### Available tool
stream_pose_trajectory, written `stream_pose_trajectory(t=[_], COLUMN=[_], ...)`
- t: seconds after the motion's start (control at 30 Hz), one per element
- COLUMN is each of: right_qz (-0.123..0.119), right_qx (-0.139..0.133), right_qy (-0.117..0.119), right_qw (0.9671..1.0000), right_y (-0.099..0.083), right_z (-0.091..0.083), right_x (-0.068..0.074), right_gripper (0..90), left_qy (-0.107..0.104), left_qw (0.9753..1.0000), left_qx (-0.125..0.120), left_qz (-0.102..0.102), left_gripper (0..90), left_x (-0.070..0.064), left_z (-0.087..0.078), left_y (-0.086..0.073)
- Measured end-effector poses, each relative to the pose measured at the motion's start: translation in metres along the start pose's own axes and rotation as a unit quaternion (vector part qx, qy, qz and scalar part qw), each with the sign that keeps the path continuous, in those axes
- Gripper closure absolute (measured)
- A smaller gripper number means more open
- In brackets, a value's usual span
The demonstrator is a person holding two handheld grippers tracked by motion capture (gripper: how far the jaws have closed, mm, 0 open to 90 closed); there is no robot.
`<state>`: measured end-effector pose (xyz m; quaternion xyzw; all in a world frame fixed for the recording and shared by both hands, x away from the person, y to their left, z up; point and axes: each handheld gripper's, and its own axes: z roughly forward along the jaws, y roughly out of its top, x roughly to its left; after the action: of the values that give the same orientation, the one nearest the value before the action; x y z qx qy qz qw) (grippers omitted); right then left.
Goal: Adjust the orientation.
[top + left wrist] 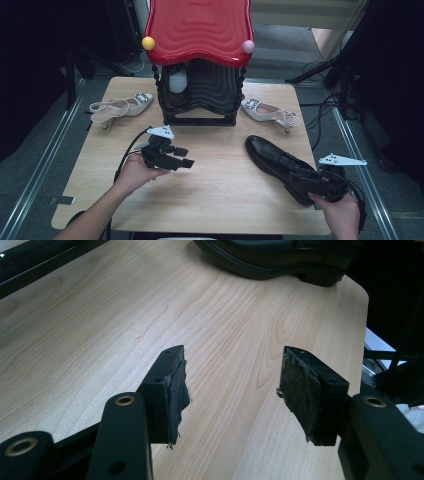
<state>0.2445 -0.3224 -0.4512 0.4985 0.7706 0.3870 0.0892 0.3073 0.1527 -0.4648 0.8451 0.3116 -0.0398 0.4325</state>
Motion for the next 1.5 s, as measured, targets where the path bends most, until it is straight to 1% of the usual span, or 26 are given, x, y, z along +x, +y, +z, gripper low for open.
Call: stream_pose_trajectory(t=[0.03,0.1,0.23,0.3,0.33,0.4,0.43,0.47,0.53,0.6,0.63,0.67,0.73,0.83,0.87,0.9,0.93,0.97,1.03,1.17,1.23,1.27,1.33,1.37,1.47,1.5], right_qz=[0.009,0.023,0.021,0.031,0.031,0.024,0.024,0.020,0.016,0.000,0.000,0.000,-0.001,0.000,0.000,0.006,0.010,0.024,0.039,0.044,0.044,0.040,0.030,0.030,0.017,0.017], right_qx=[0.002,0.006,0.009,0.012,0.012,0.025,0.025,0.030,0.032,0.042,0.053,0.053,0.062,0.071,0.071,0.069,0.067,0.066,0.067,0.068,0.065,0.059,0.056,0.056,0.054,0.054], right_qy=[0.001,0.001,-0.003,0.004,0.004,-0.005,-0.005,0.000,0.003,-0.014,-0.022,-0.022,-0.030,-0.024,-0.024,-0.011,0.000,0.014,0.031,0.039,0.042,0.047,0.050,0.050,0.060,0.060], right_qw=[1.0000,0.9997,0.9997,0.9994,0.9994,0.9994,0.9994,0.9994,0.9994,0.9990,0.9984,0.9984,0.9976,0.9972,0.9972,0.9975,0.9977,0.9974,0.9965,0.9959,0.9960,0.9963,0.9967,0.9967,0.9966,0.9966], right_y=[-0.001,-0.001,-0.001,-0.001,-0.001,-0.002,-0.002,0.000,0.002,0.007,0.010,0.010,0.013,0.016,0.016,0.016,0.016,0.016,0.016,0.019,0.020,0.023,0.026,0.026,0.034,0.034], right_z=[-0.001,0.000,0.001,0.000,0.000,0.002,0.002,0.010,0.013,0.024,0.031,0.031,0.042,0.055,0.055,0.057,0.057,0.055,0.054,0.052,0.052,0.051,0.052,0.052,0.057,0.057], right_x=[-0.001,-0.002,-0.003,-0.005,-0.005,-0.006,-0.006,-0.003,-0.001,0.005,0.007,0.007,0.004,0.005,0.005,0.003,0.002,0.000,-0.004,-0.002,0.000,0.004,0.010,0.010,0.022,0.022], right_gripper=[62.0,62.4,63.1,65.0,65.0,64.4,64.4,63.8,62.3,62.0,62.2,62.2,64.5,66.9,66.9,72.7,76.5,78.9,81.4,81.6,81.4,81.2,81.1,81.1,80.4,80.4], left_qy=[0.000,0.002,0.003,0.002,0.002,0.003,0.004,0.003,0.004,0.005,0.005,0.005,0.004,0.004,0.006,0.007,0.008,0.008,0.009,0.010,0.011,0.014,0.014,0.014,0.018,0.018], left_qw=[1.0000,1.0000,1.0000,1.0000,1.0000,1.0000,1.0000,1.0000,1.0000,1.0000,1.0000,1.0000,1.0000,1.0000,1.0000,1.0000,0.9999,0.9999,0.9999,0.9999,0.9999,0.9998,0.9998,0.9998,0.9996,0.9996], left_qx=[0.001,0.001,-0.001,-0.002,-0.002,-0.001,-0.002,-0.003,-0.003,-0.003,-0.003,-0.003,-0.002,-0.003,-0.003,-0.004,-0.006,-0.006,-0.008,-0.009,-0.009,-0.009,-0.011,-0.011,-0.013,-0.013], left_qz=[0.002,0.003,0.000,0.001,0.001,0.001,0.000,-0.002,-0.001,-0.001,0.000,0.000,-0.002,-0.002,-0.002,-0.003,-0.004,-0.004,-0.005,-0.008,-0.008,-0.010,-0.013,-0.013,-0.020,-0.020], left_gripper=[44.1,44.1,44.2,44.2,44.2,44.2,44.2,44.2,44.2,44.2,44.2,44.2,44.8,45.4,45.4,45.6,45.5,45.5,45.5,45.3,45.3,45.2,45.1,45.0,44.7,44.6], left_x=[0.000,-0.001,0.000,0.000,0.000,-0.001,0.000,0.000,0.000,0.000,-0.001,-0.001,0.000,0.001,0.001,0.001,0.001,0.001,0.002,0.003,0.003,0.003,0.003,0.003,0.002,0.002], left_z=[0.000,-0.001,-0.001,-0.002,-0.002,-0.003,-0.003,-0.003,-0.003,-0.003,-0.003,-0.003,-0.003,-0.003,-0.003,-0.004,-0.004,-0.004,-0.005,-0.006,-0.007,-0.007,-0.009,-0.009,-0.012,-0.012], left_y=[0.000,0.000,-0.001,-0.001,-0.001,-0.002,-0.002,-0.003,-0.003,-0.003,-0.004,-0.004,-0.004,-0.004,-0.004,-0.005,-0.005,-0.005,-0.005,-0.006,-0.007,-0.007,-0.009,-0.009,-0.013,-0.013])
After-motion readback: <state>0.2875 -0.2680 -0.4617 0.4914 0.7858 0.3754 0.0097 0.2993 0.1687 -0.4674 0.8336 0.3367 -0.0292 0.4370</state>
